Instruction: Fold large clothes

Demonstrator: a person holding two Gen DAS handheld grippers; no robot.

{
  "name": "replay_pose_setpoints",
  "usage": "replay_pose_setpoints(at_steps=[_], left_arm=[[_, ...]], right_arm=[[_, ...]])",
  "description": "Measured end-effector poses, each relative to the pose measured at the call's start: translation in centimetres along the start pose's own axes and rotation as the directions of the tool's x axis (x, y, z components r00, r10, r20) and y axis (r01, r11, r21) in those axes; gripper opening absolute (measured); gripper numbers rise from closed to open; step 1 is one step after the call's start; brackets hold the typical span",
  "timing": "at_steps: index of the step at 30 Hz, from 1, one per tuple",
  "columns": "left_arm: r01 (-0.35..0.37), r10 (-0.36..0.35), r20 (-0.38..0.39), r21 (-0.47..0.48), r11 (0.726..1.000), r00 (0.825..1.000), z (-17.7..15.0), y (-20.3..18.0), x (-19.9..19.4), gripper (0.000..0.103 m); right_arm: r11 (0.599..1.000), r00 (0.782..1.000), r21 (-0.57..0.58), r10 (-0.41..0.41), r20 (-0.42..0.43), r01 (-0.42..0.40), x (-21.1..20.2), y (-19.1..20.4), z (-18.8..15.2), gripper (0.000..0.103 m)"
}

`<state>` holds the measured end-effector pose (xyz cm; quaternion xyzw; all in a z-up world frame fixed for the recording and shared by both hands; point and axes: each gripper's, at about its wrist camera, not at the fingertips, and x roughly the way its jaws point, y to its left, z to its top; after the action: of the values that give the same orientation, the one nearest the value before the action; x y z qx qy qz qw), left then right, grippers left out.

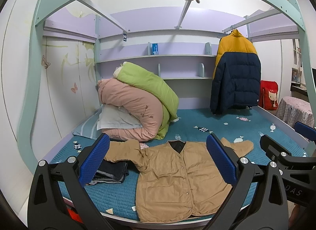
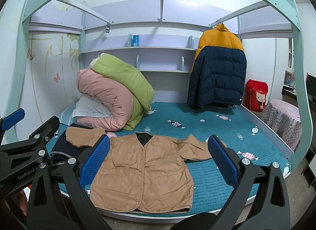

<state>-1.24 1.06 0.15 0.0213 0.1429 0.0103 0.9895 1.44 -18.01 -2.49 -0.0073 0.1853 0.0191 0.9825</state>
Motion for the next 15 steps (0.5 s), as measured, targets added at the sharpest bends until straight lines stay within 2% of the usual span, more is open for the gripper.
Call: replay_pose_setpoints(at_steps=[9,15], left_arm=[[-0.004,0.005,-0.041,0.008,1.0,0.999,-0.7,0.2,2.8,0.098],[-0.018,0.02,-0.123,0.017,1.0,0.992,-1.6,0.0,7.1,0.098]], right_arm=[[1.0,0.999,0.011,0.011,-0.043,-0.011,3.2,0.1,-0.9,0.096],[0.999,0.993,0.027,0.032,-0.114,-0.029,7.1,0.4,-1.9,0.096]])
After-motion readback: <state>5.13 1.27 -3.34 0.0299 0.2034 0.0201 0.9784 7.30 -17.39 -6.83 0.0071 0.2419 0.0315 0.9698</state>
